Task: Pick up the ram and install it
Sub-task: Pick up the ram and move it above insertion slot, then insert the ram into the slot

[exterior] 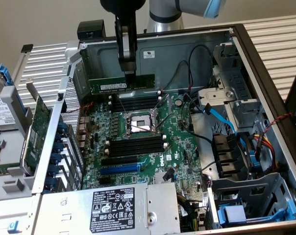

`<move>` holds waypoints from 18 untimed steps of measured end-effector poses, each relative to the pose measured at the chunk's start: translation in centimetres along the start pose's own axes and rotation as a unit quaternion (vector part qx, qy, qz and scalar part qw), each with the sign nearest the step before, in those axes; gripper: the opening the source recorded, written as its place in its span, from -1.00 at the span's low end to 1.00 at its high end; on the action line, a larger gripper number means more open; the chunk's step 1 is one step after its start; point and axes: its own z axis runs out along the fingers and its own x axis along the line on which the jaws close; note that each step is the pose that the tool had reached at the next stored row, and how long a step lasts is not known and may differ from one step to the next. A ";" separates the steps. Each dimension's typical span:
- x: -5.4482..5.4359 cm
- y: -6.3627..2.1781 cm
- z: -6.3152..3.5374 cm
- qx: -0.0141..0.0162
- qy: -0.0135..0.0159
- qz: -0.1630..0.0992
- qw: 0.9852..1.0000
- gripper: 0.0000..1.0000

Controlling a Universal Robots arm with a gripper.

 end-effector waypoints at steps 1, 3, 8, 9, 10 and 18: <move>0.0 -0.12 0.04 0.000 0.000 -0.001 1.000 -0.76; 0.0 -0.36 0.13 0.000 0.000 -0.003 1.000 -0.76; 0.0 -1.22 0.19 0.000 -0.001 -0.004 1.000 -0.76; 0.0 -1.32 0.20 -0.001 -0.001 -0.004 1.000 -0.76; 0.0 -1.44 0.21 -0.001 -0.001 -0.004 1.000 -0.76; -0.1 -2.32 1.04 -0.001 -0.001 -0.006 1.000 -0.76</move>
